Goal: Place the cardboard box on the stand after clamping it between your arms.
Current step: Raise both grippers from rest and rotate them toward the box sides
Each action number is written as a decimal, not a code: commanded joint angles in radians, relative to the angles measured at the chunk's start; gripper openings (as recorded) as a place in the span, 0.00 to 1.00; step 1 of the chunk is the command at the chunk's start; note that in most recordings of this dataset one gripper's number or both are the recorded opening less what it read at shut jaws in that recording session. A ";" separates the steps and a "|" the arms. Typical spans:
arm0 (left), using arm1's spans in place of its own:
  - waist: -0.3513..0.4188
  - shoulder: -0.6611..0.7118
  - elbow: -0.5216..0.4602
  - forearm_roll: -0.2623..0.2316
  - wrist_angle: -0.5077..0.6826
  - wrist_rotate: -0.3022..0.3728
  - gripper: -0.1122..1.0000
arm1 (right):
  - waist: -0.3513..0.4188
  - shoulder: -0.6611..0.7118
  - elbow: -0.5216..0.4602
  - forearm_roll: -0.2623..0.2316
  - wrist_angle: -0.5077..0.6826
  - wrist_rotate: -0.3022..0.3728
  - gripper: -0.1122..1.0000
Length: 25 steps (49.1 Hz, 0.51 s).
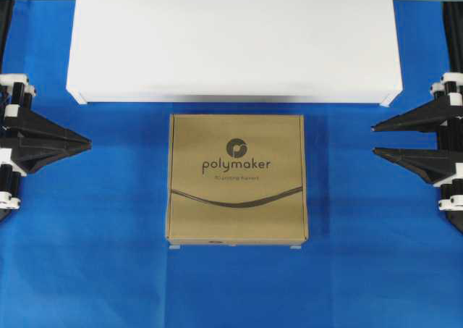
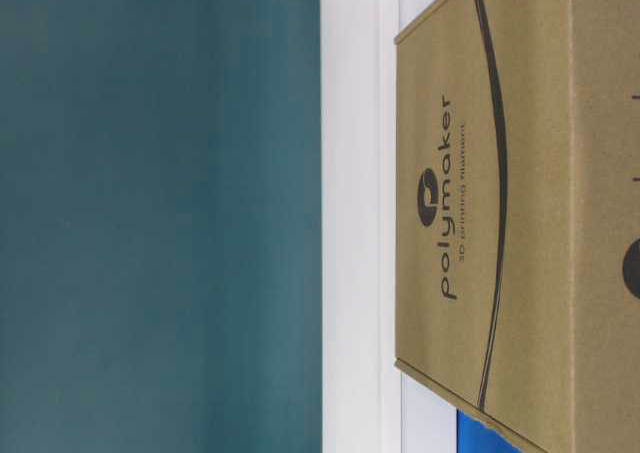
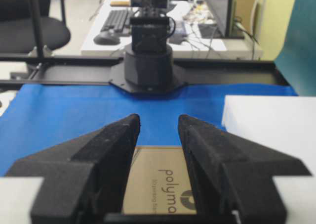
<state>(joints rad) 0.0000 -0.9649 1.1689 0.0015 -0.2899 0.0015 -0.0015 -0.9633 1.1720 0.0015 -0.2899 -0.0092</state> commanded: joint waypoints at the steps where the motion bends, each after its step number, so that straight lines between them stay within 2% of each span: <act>1: 0.000 0.025 -0.034 0.041 0.011 -0.029 0.15 | -0.008 0.011 -0.011 0.005 -0.005 0.018 0.23; 4: 0.002 0.035 -0.058 0.041 0.029 -0.035 0.16 | -0.008 0.023 -0.017 0.035 0.051 0.023 0.25; 7: 0.002 0.046 -0.084 0.043 0.061 -0.035 0.10 | -0.012 0.038 -0.035 0.049 0.127 0.029 0.18; 11: 0.002 0.061 -0.115 0.043 0.133 -0.035 0.10 | -0.023 0.057 -0.063 0.051 0.233 0.041 0.13; 25: 0.008 0.183 -0.239 0.044 0.558 -0.026 0.10 | -0.069 0.169 -0.207 0.049 0.652 0.074 0.11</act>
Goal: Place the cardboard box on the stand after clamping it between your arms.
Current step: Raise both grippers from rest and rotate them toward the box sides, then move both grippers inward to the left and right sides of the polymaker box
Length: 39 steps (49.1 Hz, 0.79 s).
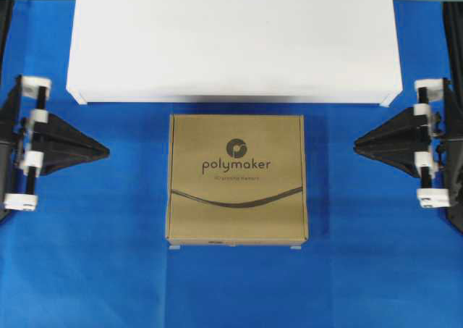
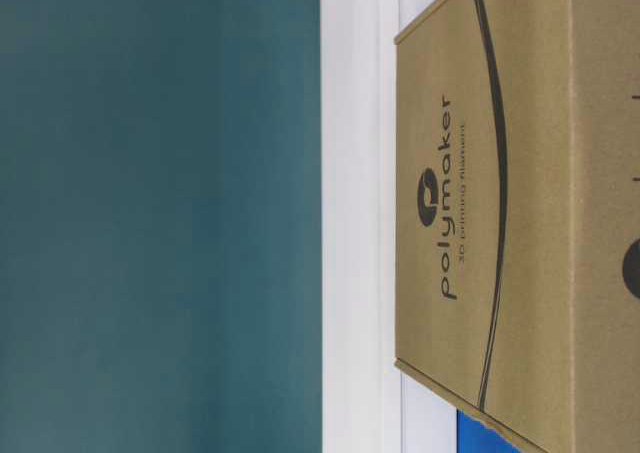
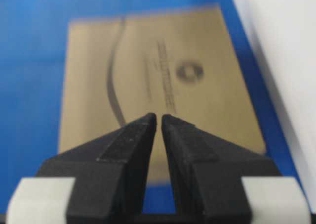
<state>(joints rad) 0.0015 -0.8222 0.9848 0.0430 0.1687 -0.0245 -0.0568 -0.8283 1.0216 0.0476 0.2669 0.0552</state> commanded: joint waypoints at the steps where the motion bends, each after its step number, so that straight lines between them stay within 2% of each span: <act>1: 0.008 0.051 -0.063 0.005 0.126 0.000 0.10 | -0.015 0.044 -0.064 0.003 0.126 0.009 0.11; 8: 0.031 0.121 -0.100 0.006 0.282 0.002 0.10 | -0.020 0.126 -0.104 0.000 0.304 0.005 0.11; 21: 0.048 0.242 -0.152 0.023 0.463 0.017 0.10 | -0.020 0.236 -0.138 -0.026 0.531 -0.015 0.11; 25: 0.048 0.275 -0.169 0.023 0.500 0.041 0.10 | -0.020 0.256 -0.146 -0.028 0.569 -0.020 0.12; 33: 0.049 0.305 -0.170 0.023 0.514 0.067 0.10 | -0.031 0.261 -0.140 -0.031 0.574 -0.023 0.17; 36: 0.051 0.313 -0.166 0.023 0.508 0.067 0.11 | -0.034 0.262 -0.135 -0.031 0.575 -0.023 0.22; 39: 0.051 0.319 -0.164 0.023 0.502 0.066 0.19 | -0.034 0.267 -0.129 -0.031 0.577 -0.023 0.30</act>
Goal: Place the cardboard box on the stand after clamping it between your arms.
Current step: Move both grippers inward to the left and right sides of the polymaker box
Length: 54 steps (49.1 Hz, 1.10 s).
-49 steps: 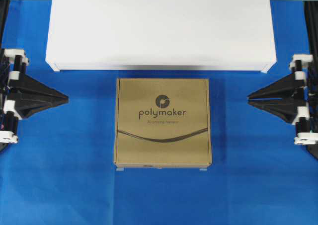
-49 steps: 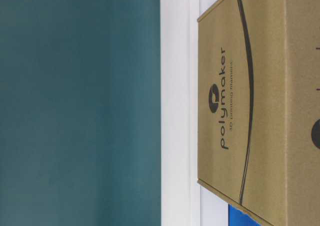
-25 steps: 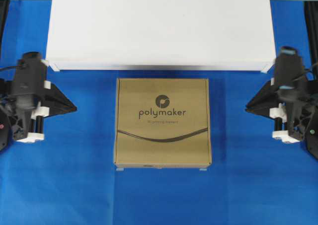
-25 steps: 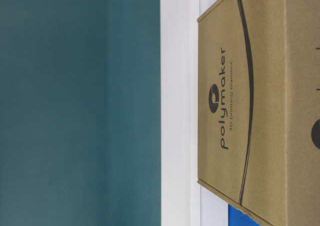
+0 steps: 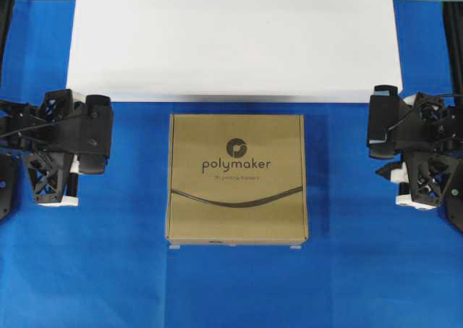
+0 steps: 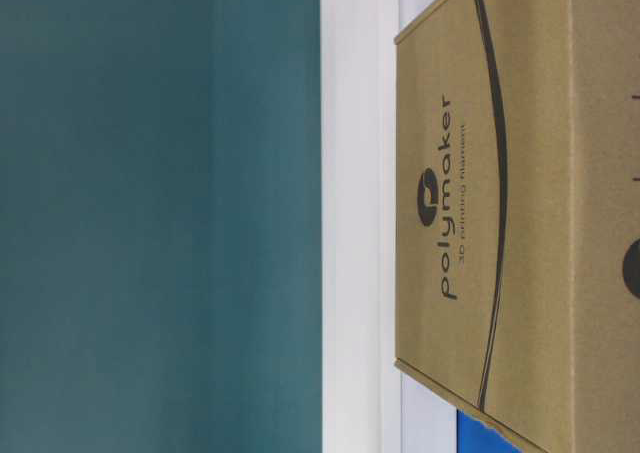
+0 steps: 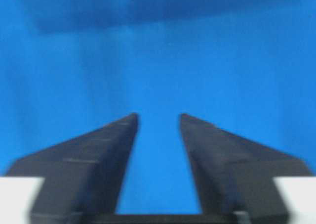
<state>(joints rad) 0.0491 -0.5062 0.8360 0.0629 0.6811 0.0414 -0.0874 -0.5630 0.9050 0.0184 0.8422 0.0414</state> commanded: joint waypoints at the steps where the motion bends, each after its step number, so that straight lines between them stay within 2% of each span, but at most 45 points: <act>1: 0.003 0.005 -0.014 0.003 -0.015 0.000 0.24 | -0.003 0.003 -0.009 0.000 0.002 -0.009 0.34; 10: 0.000 0.020 0.021 0.002 -0.094 -0.009 0.73 | -0.002 0.026 0.023 -0.002 -0.009 -0.014 0.81; 13: 0.000 0.031 0.032 0.002 -0.117 -0.011 0.84 | -0.002 0.035 0.040 -0.011 -0.020 -0.011 0.93; 15: 0.000 0.037 0.038 0.002 -0.130 -0.011 0.89 | -0.002 0.041 0.051 -0.015 -0.026 -0.009 0.98; 22: 0.000 0.072 0.052 0.000 -0.176 -0.011 0.88 | -0.002 0.067 0.083 -0.018 -0.072 -0.006 0.99; 32: 0.000 0.160 0.052 0.002 -0.247 -0.014 0.91 | -0.008 0.143 0.103 -0.043 -0.222 -0.005 1.00; 42: 0.008 0.258 0.029 0.002 -0.339 -0.014 0.91 | -0.017 0.279 0.075 -0.048 -0.331 -0.011 1.00; 54: 0.008 0.353 -0.026 0.002 -0.360 -0.014 0.91 | -0.015 0.425 0.000 -0.048 -0.453 -0.012 1.00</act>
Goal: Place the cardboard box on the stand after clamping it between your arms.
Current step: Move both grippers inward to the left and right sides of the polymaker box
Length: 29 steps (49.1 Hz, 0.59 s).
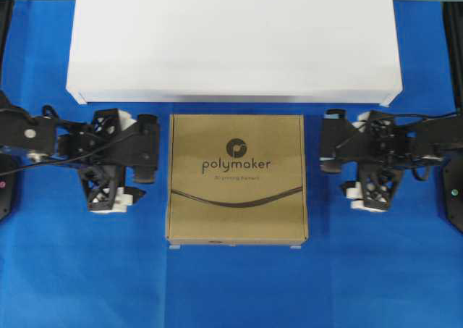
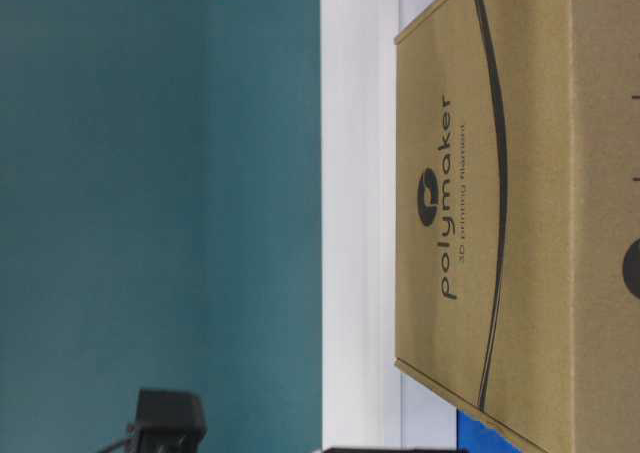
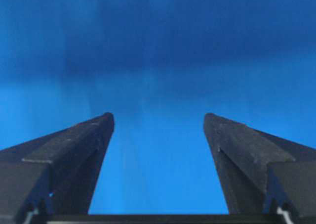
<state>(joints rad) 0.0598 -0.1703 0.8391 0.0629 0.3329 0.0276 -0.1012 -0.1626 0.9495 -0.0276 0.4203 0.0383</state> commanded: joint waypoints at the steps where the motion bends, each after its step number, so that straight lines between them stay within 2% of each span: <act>1: -0.003 0.025 -0.032 0.002 -0.015 -0.002 0.91 | -0.002 0.035 -0.052 -0.002 -0.037 -0.008 1.00; 19: -0.005 0.127 -0.101 0.002 -0.061 0.002 0.91 | 0.028 0.184 -0.178 -0.002 -0.058 -0.011 1.00; 29: -0.005 0.160 -0.137 0.002 -0.064 0.003 0.91 | 0.035 0.202 -0.206 -0.002 -0.063 -0.009 1.00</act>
<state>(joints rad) 0.0583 -0.0138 0.7317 0.0629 0.2792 0.0291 -0.0767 0.0368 0.7793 -0.0322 0.3712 0.0215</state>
